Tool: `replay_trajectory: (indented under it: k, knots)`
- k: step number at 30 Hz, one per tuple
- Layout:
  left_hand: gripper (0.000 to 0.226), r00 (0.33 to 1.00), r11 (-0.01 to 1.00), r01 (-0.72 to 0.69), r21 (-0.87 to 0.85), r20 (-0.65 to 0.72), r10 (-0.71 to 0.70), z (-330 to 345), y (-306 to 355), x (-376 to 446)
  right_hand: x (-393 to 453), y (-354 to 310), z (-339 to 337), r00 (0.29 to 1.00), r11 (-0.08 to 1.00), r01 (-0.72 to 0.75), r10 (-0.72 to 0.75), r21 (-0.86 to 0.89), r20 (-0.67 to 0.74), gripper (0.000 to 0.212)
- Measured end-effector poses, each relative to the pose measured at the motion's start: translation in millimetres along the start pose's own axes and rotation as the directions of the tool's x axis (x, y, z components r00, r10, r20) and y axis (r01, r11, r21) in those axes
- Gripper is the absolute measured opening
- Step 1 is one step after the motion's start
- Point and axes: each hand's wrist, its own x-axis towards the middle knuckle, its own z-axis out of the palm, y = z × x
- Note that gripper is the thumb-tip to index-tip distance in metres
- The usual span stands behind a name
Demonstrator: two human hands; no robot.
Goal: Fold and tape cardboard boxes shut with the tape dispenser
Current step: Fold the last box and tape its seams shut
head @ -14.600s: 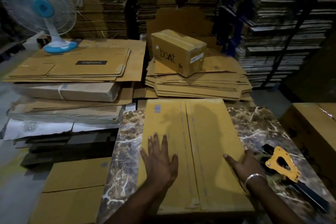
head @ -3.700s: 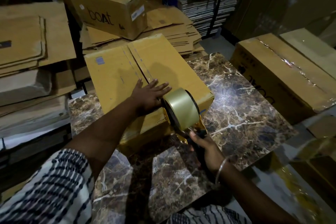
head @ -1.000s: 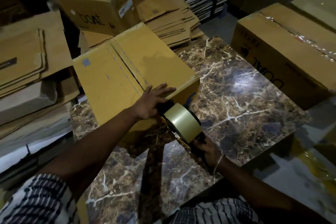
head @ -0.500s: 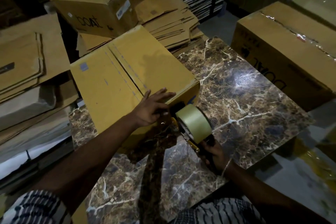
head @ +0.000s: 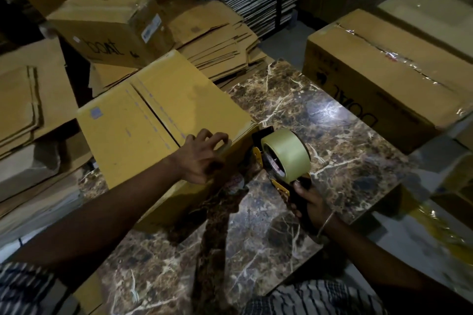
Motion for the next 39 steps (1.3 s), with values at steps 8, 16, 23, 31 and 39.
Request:
replay_trajectory:
  k: [8, 16, 23, 31, 39]
  knots:
    - [0.063, 0.986, 0.990, 0.105, -0.090, 0.136, -0.092, 10, 0, 5, 2, -14, -2, 1.000, 1.000, -0.002, 0.002, -0.027, -0.003, 0.068]
    - [0.111, 0.948, 0.904, 0.311, -0.294, 0.026, -0.318, 20, 15, 4, 5, -32, 1, 0.999, 0.999, -0.022, 0.020, 0.037, 0.040, 0.073]
    - [0.112, 0.928, 0.875, 0.371, -0.310, 0.129, -0.348, 21, 34, 8, 5, -66, 23, 0.987, 0.995, -0.070, 0.059, 0.069, 0.151, 0.095]
    - [0.121, 0.943, 0.909, 0.331, -0.252, 0.124, -0.309, 31, 50, -15, 13, -99, 60, 0.961, 0.995, -0.072, 0.088, -0.067, 0.262, 0.057]
    - [0.113, 0.972, 0.965, 0.236, -0.115, 0.034, -0.234, 43, 83, -76, 15, -98, 102, 0.880, 0.949, -0.139, 0.249, -0.281, 0.405, 0.043]
